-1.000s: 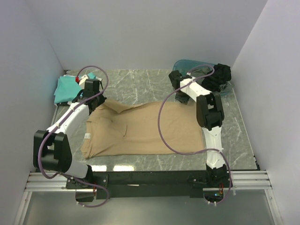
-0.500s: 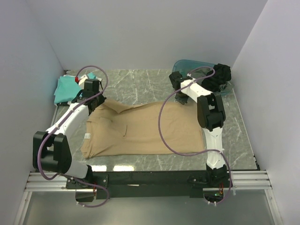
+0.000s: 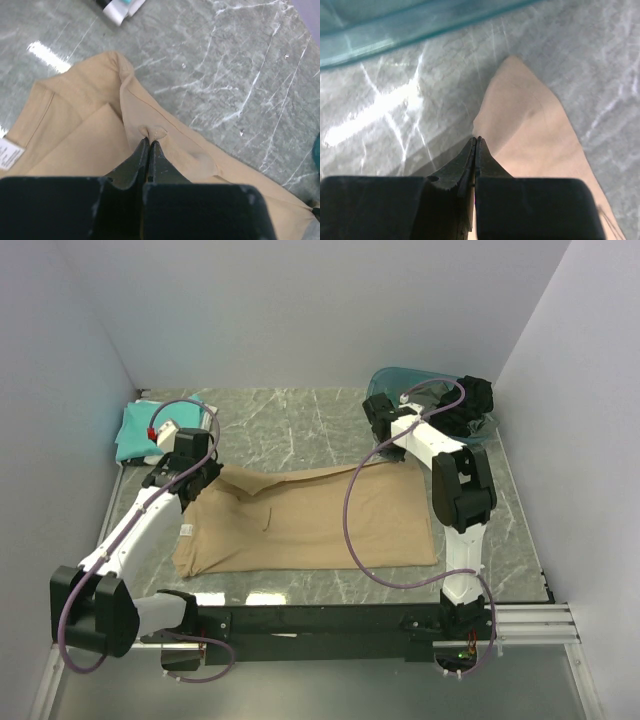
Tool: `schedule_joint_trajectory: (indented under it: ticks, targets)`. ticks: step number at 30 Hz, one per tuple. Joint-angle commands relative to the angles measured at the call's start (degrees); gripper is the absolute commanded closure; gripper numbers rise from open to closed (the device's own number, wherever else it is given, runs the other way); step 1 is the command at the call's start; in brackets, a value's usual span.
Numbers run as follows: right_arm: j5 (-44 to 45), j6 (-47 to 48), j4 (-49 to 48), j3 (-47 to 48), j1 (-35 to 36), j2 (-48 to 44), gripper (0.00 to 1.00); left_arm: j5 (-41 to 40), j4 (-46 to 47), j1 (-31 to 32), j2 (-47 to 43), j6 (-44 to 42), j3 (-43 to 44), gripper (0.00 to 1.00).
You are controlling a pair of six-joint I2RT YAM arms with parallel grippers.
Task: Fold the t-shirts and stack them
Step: Fold the tshirt
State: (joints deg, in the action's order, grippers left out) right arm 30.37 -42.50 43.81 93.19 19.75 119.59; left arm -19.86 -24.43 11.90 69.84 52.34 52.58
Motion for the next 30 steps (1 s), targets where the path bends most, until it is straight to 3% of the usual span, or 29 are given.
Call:
schedule_joint_trajectory:
  ticks: [1, 8, 30]
  targets:
    - [4.1, 1.1, -2.0, -2.3, 1.3, -5.4, 1.0, -4.9, -4.7, 1.8, -3.7, 5.1, -1.2, 0.99]
    - [6.1, 0.1, -2.8, -7.6, 2.5, -11.6, 1.0, -8.6, -11.9, 4.4, -11.3, 10.2, -2.9, 0.99]
    - [10.1, -4.8, -2.9, -25.2, 8.1, -23.1, 1.0, -3.1, -22.2, 6.2, -25.1, 18.4, -16.6, 0.99]
